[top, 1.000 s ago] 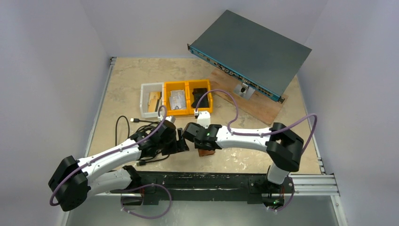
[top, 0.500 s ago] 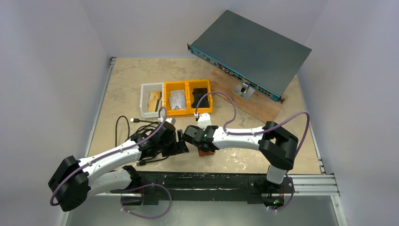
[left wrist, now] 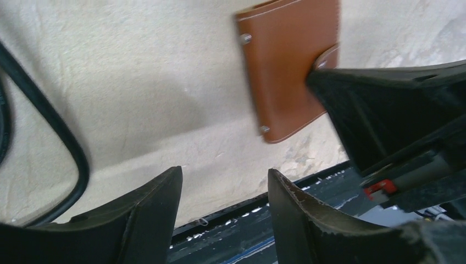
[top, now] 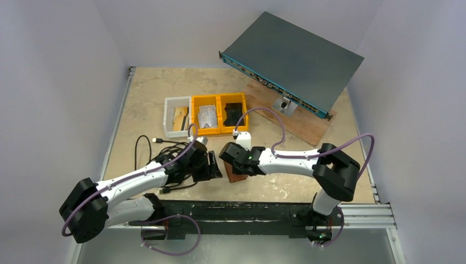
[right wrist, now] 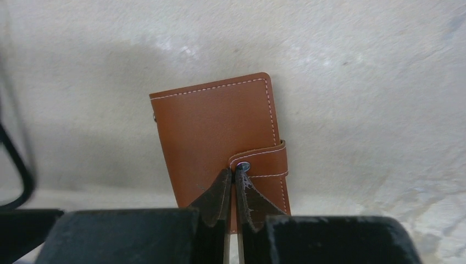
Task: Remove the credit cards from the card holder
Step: Open the card holder at the center of the board.
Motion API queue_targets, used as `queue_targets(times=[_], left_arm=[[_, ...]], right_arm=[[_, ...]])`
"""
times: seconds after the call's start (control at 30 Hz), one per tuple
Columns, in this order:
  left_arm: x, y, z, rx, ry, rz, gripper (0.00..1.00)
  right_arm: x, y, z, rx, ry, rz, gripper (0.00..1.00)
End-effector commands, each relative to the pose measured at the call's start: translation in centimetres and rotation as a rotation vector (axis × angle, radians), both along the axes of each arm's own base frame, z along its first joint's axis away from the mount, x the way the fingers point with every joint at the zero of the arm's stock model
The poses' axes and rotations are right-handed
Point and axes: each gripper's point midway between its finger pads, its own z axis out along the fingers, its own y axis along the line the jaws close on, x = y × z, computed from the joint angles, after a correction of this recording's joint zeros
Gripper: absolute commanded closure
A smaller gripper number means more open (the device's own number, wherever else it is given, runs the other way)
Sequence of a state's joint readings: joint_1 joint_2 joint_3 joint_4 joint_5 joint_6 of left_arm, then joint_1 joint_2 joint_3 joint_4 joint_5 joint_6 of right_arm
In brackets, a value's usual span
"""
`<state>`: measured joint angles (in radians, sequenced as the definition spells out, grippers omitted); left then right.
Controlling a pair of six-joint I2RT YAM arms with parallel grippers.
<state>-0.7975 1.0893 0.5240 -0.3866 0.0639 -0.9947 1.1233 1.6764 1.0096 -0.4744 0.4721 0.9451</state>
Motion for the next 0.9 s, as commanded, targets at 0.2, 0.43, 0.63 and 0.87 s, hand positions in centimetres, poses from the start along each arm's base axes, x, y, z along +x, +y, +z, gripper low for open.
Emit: queue_targets(times=[0.2,0.43,0.63,0.87], left_arm=[[4.1,-5.4,5.1,-0.245,-0.084,0.017,0.72],[4.3,-6.8,2.1,-0.282,0.001,0.021,1.0],[3.0,-5.4,-2.6,-0.157,0.134,0.062,1.0],[1.9,-1.3,-5.7,0.087,0.194,0.126,1.0]], right_arm=[[-2.9,3.5,2.0,0.345,0.132,-0.05,1.0],[-3.3,3.1,1.8,0.397,0.137,-0.086,1.0],[-3.1,3.1,1.9,0.396,0.133,-0.086,1.0],[-2.6,1.1,2.7,0.359,0.099,-0.113,1.0]])
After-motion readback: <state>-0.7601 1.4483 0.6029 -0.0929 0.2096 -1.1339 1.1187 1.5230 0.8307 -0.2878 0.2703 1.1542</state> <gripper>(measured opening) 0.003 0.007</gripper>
